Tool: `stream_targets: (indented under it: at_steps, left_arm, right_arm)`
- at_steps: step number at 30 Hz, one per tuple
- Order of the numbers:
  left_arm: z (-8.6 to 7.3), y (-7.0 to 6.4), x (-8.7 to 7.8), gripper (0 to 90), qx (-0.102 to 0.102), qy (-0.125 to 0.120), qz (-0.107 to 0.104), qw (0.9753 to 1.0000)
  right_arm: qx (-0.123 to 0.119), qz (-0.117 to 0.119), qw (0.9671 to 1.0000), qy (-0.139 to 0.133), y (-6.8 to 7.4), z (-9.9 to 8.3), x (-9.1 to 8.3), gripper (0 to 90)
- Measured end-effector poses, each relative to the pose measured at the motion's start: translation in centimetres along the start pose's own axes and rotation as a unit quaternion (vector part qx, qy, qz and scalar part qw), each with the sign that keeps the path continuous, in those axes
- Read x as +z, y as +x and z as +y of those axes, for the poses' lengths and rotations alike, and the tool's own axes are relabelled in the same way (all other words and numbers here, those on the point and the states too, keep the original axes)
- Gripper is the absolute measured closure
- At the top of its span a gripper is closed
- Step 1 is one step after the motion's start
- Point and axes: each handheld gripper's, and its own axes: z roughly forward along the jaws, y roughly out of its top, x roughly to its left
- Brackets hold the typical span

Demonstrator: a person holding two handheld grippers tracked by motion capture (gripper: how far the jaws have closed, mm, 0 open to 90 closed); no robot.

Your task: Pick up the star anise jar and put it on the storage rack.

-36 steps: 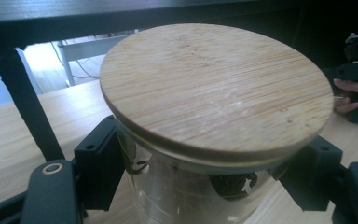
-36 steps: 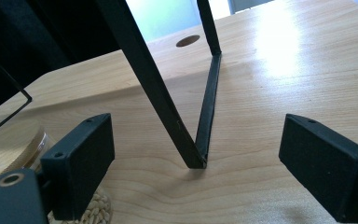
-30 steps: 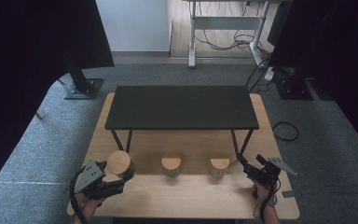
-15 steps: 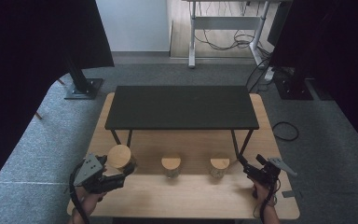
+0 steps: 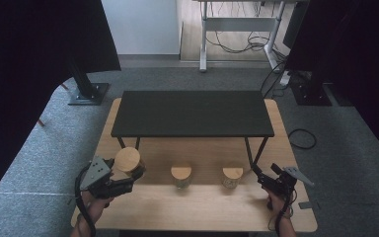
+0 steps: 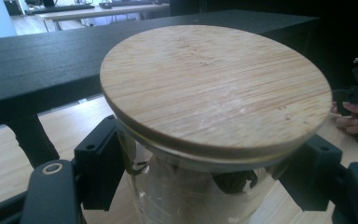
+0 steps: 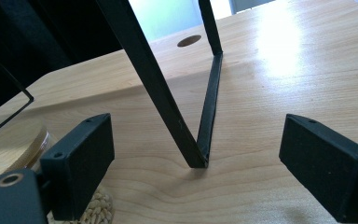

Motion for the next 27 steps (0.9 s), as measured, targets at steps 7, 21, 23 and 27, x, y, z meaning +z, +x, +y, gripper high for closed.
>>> stream_targets:
  at_steps: [7, 21, 23, 27]
  left_arm:
    - [0.4, 0.2, 0.2, 24.4, 0.004, 0.002, -0.001, 1.0]
    - [1.9, 0.2, 0.6, 24.5, -0.015, -0.016, -0.02, 0.9996]
    - [2.2, 0.2, 0.7, 24.5, -0.012, -0.015, -0.016, 0.9997]
    - [2.9, 0.1, 0.9, 24.6, -0.002, -0.015, -0.016, 0.9998]
  right_arm:
    - [0.0, -0.001, 1.0, -0.001, 0.0, 0.0, 0.0, 9.8]
    - [0.001, 0.0, 1.0, 0.0, 0.0, 0.0, 0.0, 9.8]
    - [0.001, 0.001, 1.0, 0.0, 0.0, 0.0, 0.0, 9.8]
    - [0.001, 0.0, 1.0, 0.0, 0.0, 0.0, 0.0, 9.8]
